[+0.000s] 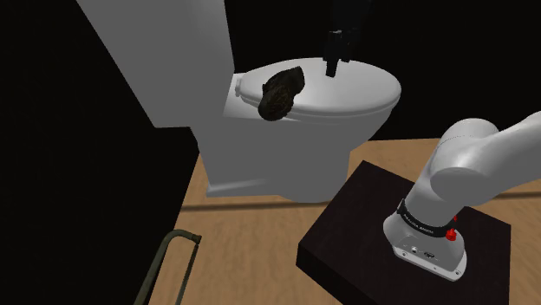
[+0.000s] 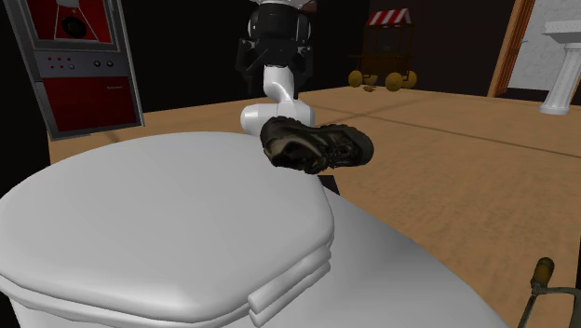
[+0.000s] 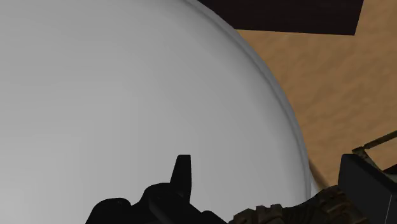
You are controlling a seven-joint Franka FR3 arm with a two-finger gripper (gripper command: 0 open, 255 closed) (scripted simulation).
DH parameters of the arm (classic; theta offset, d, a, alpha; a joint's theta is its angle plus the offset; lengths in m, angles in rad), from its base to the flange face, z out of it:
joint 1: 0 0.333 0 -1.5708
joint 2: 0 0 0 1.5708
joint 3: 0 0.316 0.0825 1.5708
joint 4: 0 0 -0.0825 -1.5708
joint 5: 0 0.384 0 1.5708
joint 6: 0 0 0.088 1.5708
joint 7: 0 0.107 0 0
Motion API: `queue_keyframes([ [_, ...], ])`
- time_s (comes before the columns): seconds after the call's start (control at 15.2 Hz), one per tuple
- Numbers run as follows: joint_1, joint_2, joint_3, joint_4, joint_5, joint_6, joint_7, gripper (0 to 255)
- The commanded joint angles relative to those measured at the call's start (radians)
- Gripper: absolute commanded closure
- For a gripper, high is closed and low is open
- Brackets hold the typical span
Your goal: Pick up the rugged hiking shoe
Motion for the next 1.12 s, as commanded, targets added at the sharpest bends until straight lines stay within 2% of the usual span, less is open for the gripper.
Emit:
queue_keyframes([
  [0.0,0.0,0.0,0.0,0.0,0.0,0.0,0.0,0],
  [0.26,-0.094,0.154,0.179,0.144,0.056,-0.091,0.415,0],
  [0.53,-0.19,0.366,0.329,0.342,0.084,-0.185,0.837,0],
  [0.73,-0.24,0.554,0.413,0.514,0.081,-0.255,1.162,0],
  [0.86,-0.255,0.685,0.448,0.635,0.071,-0.3,1.376,0],
  [0.92,-0.253,0.721,0.45,0.668,0.068,-0.312,1.434,0],
  [1.06,-0.25,0.713,0.446,0.633,0.071,-0.284,1.431,0],
])
